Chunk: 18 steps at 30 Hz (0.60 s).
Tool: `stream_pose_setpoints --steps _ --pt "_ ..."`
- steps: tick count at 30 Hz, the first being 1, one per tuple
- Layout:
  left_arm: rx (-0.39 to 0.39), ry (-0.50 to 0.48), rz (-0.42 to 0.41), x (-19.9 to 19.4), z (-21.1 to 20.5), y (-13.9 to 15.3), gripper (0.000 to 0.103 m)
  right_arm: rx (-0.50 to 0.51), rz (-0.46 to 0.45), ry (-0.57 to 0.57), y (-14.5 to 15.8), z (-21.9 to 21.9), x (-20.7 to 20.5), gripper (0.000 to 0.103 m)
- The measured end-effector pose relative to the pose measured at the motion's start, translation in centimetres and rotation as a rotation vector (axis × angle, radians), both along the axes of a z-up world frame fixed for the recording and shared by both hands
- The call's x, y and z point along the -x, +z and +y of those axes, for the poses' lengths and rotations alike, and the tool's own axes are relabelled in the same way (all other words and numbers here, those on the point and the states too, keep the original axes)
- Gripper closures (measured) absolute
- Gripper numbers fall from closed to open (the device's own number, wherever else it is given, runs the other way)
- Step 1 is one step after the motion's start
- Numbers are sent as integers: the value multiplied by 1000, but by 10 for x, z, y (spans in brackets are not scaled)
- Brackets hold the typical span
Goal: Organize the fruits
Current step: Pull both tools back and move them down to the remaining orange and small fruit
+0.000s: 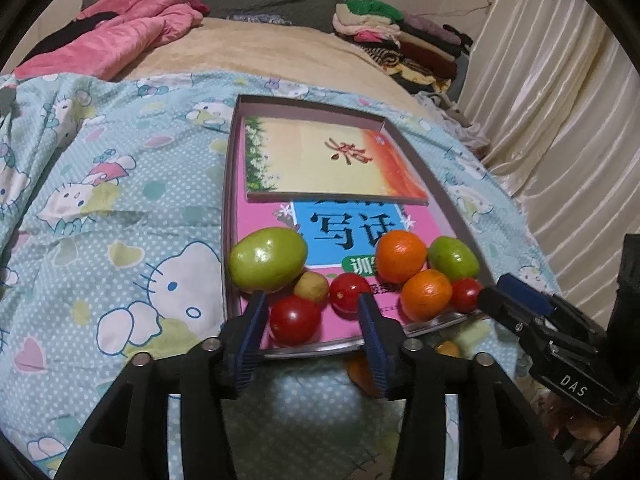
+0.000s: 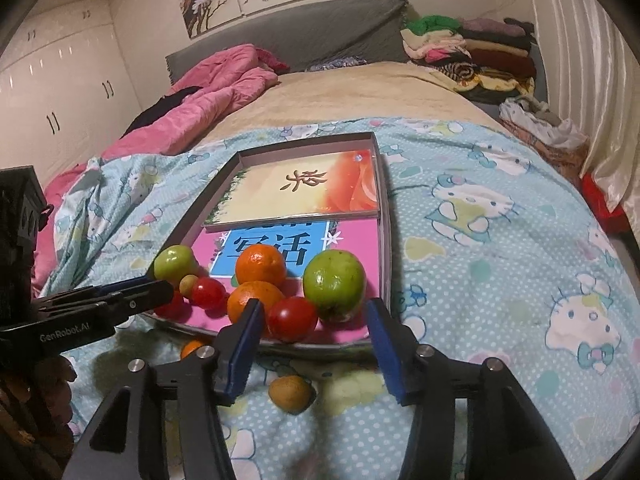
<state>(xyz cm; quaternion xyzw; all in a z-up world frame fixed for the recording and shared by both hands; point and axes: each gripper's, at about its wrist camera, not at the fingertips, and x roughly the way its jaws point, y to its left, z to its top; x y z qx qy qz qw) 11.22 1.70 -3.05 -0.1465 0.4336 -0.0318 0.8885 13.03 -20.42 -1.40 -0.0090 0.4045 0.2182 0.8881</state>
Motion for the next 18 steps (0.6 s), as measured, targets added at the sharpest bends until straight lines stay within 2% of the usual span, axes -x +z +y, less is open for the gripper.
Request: stream_pose_setpoints --steps 6,8,11,14,18 --pt "-21 -26 -12 18 -8 11 39 0 54 35 -1 2 17 43" --pt "-16 -47 -4 24 -12 12 36 33 60 62 -3 9 23 41" --pt "-29 -76 26 29 -21 10 36 80 68 94 -8 19 27 41" --pt "-1 -97 70 27 -28 2 36 108 82 96 -14 21 27 41" --pt "6 -112 126 24 -33 -13 36 147 143 90 -28 23 21 41"
